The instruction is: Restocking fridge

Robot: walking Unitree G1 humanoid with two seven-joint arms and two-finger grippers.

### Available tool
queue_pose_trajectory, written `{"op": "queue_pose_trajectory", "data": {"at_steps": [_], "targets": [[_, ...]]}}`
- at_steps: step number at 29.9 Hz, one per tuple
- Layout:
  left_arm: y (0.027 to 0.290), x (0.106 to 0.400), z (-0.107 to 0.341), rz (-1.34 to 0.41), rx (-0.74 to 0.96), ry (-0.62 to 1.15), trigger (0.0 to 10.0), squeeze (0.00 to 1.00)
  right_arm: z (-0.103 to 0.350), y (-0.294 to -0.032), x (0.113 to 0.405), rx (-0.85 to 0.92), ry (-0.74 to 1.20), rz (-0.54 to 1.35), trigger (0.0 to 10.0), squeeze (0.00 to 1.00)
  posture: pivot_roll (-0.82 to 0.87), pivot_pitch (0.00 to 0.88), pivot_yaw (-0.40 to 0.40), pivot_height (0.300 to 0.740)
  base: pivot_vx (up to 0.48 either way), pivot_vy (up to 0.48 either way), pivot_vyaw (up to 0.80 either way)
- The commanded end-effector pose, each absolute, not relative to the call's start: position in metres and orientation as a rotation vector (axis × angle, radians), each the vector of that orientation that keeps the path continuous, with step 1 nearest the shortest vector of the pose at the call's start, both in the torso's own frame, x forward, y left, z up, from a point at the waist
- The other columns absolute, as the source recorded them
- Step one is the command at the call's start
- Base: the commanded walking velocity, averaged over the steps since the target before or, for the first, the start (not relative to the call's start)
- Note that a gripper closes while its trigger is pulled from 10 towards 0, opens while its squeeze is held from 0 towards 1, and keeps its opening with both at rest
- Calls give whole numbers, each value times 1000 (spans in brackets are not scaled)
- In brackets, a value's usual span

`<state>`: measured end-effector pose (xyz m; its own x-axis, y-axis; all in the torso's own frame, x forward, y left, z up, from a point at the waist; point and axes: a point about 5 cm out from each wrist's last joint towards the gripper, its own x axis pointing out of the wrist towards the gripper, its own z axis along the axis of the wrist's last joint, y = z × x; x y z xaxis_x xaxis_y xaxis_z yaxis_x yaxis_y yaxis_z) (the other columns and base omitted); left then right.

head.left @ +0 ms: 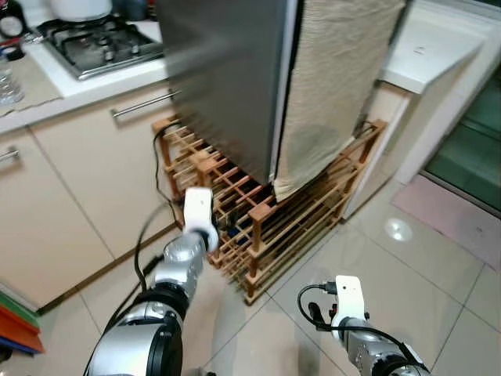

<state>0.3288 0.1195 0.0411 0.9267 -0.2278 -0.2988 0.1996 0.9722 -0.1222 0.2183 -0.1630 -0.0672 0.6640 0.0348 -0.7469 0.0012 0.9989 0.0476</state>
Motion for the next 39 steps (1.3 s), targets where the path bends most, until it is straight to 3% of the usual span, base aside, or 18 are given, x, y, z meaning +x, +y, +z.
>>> {"op": "queue_pose_trajectory", "data": {"at_steps": [1,3,10,18,27,39], "targets": [[115,320,32,-249,-85,327,10000,0,-46,-171,245,4,692,39,10000,0,-64,0,4,730,0,0,0],[111,325,44,-276,-50,253,10000,0,-16,-173,276,3,515,72,10000,0,-63,0,1,730,0,0,0],[104,335,81,-341,-39,80,10000,0,39,-155,308,-37,226,172,10000,0,-55,0,-5,730,0,0,0],[110,327,128,-371,1,-130,10000,0,73,-151,292,-25,126,250,10000,0,-47,0,-9,730,0,0,0],[113,287,151,-453,-17,-171,10000,0,125,-158,269,-58,38,205,10000,0,-56,0,-5,730,0,0,0],[85,315,181,-538,-18,-204,10000,0,134,-141,286,-43,44,219,10000,0,-52,0,-13,730,0,0,0]]}}
